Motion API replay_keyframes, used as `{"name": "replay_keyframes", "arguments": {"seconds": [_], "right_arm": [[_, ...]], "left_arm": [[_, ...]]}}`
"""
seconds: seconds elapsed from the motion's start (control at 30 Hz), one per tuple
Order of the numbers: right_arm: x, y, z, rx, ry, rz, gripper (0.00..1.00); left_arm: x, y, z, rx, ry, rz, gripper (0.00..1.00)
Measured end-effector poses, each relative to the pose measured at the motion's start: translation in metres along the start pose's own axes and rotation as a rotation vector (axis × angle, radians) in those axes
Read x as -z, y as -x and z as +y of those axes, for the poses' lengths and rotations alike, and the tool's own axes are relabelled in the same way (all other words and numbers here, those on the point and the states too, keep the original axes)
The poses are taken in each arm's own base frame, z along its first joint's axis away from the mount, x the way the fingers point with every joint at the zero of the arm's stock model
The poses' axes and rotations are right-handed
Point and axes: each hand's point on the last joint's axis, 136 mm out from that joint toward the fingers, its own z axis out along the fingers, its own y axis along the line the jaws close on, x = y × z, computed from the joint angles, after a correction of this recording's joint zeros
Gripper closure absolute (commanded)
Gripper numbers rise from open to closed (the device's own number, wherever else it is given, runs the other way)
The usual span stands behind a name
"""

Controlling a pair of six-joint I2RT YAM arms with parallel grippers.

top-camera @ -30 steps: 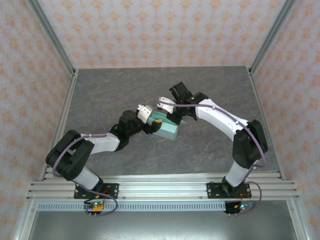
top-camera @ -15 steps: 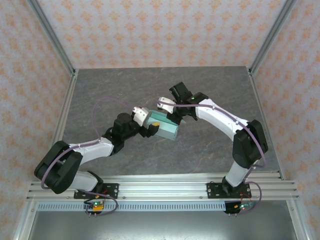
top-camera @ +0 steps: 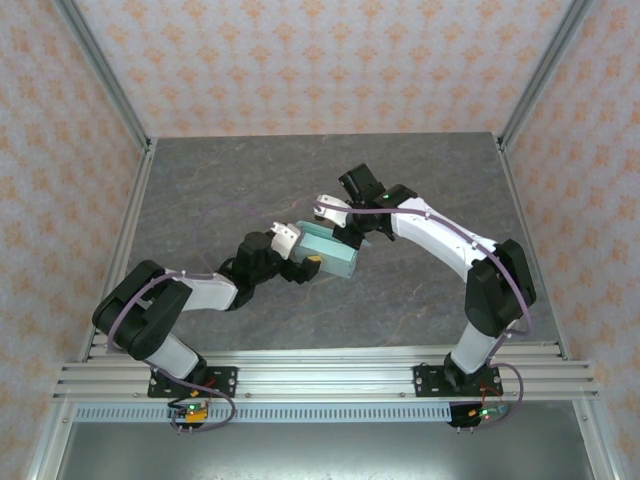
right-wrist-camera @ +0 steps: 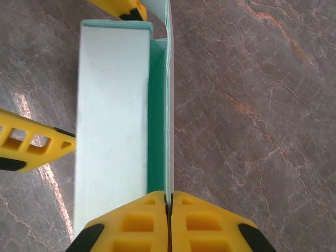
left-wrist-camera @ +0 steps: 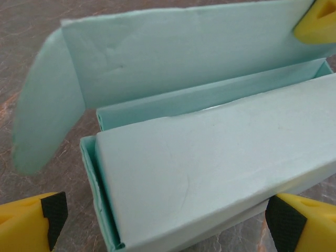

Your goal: Fold the paper box

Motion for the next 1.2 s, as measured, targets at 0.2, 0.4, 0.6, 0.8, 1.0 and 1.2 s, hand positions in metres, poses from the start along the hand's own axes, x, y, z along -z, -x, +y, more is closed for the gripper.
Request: {"name": "replay_keyframes", "arguments": {"seconds": [0.2,0.4,0.6,0.8,1.0,1.2], "right_arm": [[0.0,0.003,0.004,0.008,0.027,-0.019,0.92],[0.0,0.003,0.004,0.014,0.027,-0.02,0.92],[0.0,0.004,0.003,0.016,0.025,-0.023,0.92],[0.0,0.006,0.002,0.021,0.018,-0.032,0.92],[0.0,0.005,0.003,0.028,0.022,-0.029,0.92],[0.0,0.002,0.01,0.032,0.051,-0.017,0.92]], "left_arm": [[-0.005,0.008,0.001,-0.001,0.004,-0.021,0.0],[-0.005,0.009,0.003,-0.005,0.012,-0.023,0.0],[0.002,0.019,0.009,0.021,0.03,-0.061,0.0],[0.007,0.025,0.016,0.057,0.028,-0.107,0.0],[0.015,0.038,0.016,0.054,0.017,-0.159,0.0],[0.023,0.056,0.011,0.018,-0.016,-0.218,0.02]]}}
